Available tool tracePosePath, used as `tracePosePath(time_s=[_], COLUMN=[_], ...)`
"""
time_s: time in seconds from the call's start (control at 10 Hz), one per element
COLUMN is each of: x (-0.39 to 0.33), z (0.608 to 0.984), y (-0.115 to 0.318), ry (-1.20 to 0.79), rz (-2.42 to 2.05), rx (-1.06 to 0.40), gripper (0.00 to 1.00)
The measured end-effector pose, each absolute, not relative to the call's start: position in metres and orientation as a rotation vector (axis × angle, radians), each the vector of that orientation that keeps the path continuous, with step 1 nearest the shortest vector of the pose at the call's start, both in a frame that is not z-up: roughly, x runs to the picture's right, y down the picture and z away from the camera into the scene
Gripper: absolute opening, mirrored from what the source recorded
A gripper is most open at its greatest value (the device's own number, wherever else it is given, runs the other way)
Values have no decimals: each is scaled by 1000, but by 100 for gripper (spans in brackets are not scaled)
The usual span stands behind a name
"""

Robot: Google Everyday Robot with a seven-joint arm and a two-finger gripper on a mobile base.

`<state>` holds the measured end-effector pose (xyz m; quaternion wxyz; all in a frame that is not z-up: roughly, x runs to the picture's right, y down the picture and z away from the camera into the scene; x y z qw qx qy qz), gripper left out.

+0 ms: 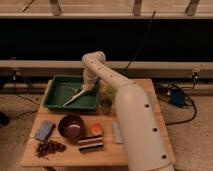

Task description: Place brush in metal cup

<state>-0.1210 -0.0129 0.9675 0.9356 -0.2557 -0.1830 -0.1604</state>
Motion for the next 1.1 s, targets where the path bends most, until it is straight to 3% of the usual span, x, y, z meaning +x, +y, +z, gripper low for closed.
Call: tracePosePath(time_s=[1.1], x=[-119], z=[861], y=[-29], ry=[-323], rz=[-404], rx=[-402], gripper=[0])
